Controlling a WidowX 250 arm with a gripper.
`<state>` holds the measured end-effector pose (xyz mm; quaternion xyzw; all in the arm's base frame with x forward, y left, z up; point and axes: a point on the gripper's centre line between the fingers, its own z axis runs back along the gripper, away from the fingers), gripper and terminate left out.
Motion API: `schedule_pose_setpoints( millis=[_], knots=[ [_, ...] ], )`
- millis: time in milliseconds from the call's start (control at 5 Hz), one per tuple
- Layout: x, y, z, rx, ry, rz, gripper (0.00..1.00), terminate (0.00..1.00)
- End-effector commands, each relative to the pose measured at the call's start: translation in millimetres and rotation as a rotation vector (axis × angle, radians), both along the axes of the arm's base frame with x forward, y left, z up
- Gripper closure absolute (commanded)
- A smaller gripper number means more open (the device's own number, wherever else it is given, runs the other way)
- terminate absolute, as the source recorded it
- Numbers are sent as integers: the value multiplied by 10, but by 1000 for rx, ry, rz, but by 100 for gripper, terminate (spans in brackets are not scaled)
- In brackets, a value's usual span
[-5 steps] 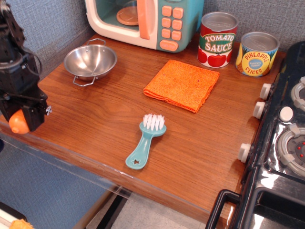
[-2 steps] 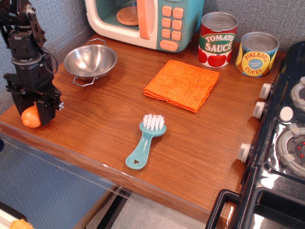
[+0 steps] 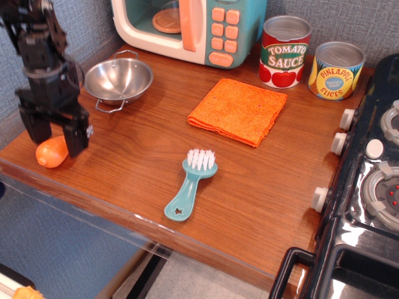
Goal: Move the carrot and drop bottom left of table
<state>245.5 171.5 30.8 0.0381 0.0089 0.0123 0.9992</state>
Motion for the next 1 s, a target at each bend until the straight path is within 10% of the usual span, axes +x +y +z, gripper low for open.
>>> schedule_pose_setpoints(
  millis=[0,600,800],
  knots=[
    [75,-309,872,68,-171,-103,0,0],
    [49,-637,767,34,-115,-193,0,0],
    [49,-637,767,34,-115,-193,0,100]
  ],
)
